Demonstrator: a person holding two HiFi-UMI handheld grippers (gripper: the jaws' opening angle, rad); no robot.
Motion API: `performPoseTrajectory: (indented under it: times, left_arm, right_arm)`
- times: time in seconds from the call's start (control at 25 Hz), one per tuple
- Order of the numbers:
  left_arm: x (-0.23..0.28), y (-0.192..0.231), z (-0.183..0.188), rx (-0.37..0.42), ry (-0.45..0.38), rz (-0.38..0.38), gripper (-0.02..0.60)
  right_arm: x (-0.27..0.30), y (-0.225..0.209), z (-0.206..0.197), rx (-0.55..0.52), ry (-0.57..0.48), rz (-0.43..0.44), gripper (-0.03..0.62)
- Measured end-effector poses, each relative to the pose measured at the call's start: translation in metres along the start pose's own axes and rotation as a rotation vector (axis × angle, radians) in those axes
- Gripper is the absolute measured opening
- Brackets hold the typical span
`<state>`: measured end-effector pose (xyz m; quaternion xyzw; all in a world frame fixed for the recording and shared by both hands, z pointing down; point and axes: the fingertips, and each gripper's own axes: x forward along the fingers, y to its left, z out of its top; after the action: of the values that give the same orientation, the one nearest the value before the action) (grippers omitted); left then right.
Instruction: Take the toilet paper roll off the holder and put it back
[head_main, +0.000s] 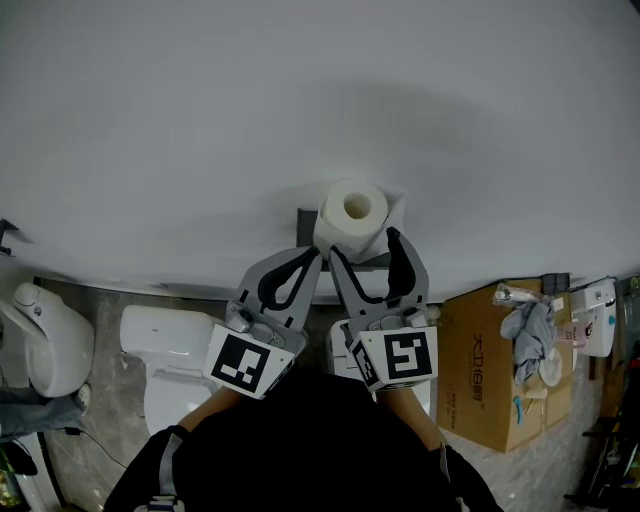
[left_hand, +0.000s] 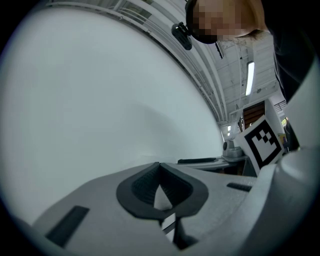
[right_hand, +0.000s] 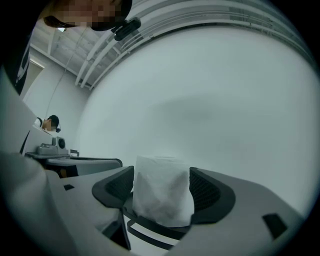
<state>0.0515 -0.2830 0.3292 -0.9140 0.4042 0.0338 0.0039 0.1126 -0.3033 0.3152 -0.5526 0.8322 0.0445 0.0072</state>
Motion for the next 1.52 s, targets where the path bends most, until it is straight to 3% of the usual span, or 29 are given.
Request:
performPoseTrajectory:
  times: [0.96,1.52]
  left_arm:
    - [0.0,0.018,-0.008,-0.006,0.024,0.045,0.006]
    - [-0.002,0.014,-0.004,0.005,0.019,0.04,0.006]
  right_arm:
    - [0.028,-0.005,-0.013,-0.023,0.105,-0.035,0.339]
    - [0.02,-0.002,0.006,-0.041,0.027,-0.042,0.337]
